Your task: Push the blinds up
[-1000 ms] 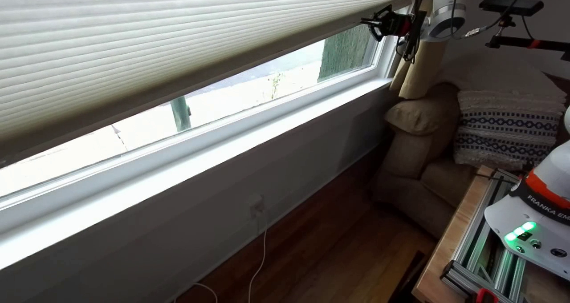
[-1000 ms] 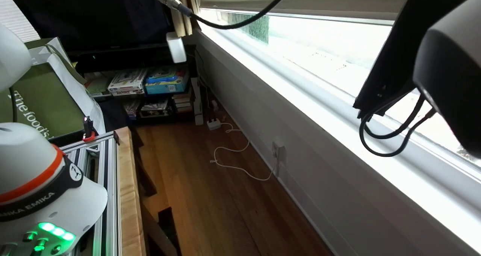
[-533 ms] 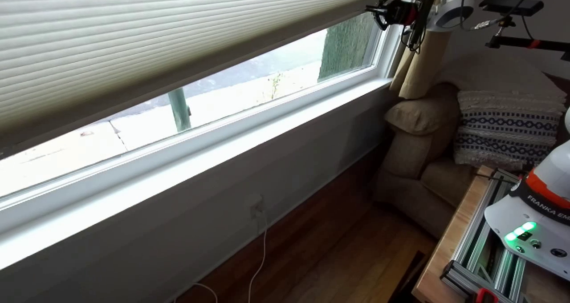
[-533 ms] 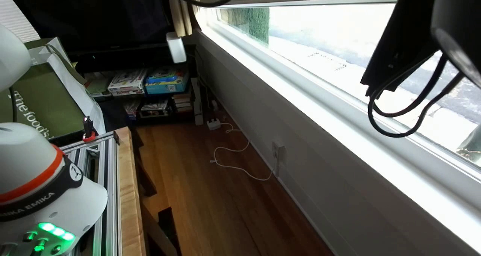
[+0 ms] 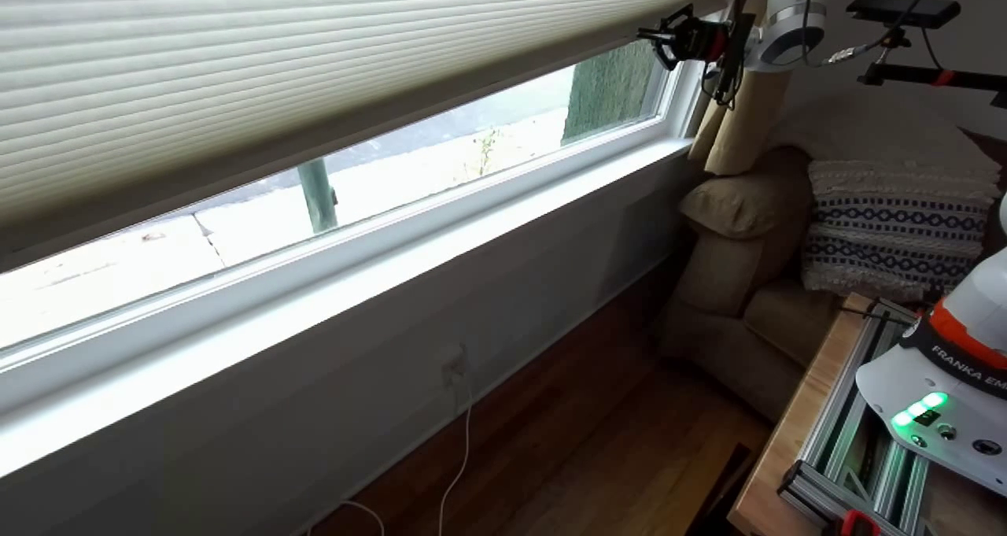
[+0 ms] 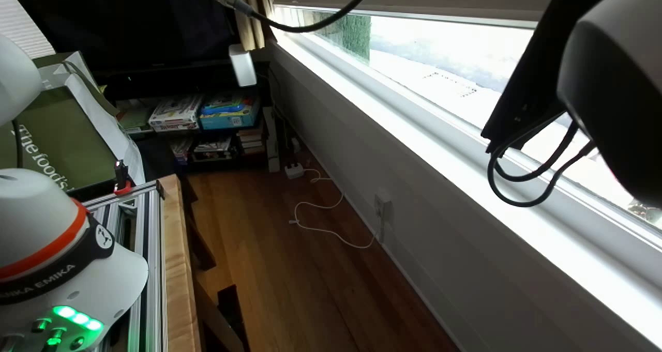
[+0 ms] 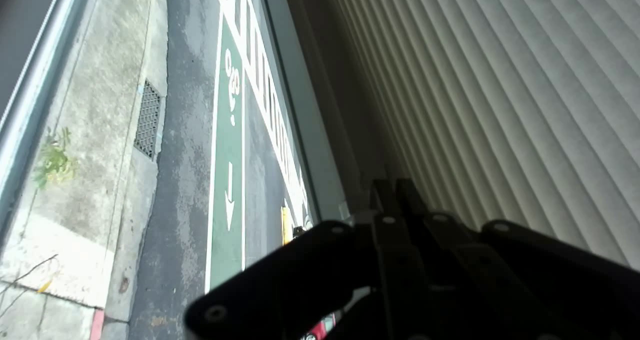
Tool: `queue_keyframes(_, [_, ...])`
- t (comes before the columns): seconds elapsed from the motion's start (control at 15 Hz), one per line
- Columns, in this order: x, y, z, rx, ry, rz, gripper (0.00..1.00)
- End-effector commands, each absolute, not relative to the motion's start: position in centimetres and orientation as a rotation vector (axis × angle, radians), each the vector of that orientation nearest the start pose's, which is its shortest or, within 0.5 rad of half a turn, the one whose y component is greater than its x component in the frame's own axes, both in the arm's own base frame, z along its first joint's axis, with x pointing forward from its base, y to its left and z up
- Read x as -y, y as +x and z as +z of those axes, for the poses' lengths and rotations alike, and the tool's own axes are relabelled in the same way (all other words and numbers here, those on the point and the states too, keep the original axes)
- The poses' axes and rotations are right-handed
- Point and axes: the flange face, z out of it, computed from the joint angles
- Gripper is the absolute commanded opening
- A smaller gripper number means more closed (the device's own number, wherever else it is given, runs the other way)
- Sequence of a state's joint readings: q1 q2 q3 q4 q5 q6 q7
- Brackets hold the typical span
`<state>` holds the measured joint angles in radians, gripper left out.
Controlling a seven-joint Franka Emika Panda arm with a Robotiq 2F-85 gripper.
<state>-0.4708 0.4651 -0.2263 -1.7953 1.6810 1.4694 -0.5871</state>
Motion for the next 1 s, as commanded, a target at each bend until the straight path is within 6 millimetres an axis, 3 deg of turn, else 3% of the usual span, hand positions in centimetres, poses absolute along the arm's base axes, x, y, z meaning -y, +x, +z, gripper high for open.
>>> queue_keyframes(0.0, [29.7, 57.4, 35.9, -0.599, -1.360, -0.454, 0.01])
queue_keyframes(0.93, [29.9, 58.0, 29.5, -0.729, -1.496, -0.417, 0.01])
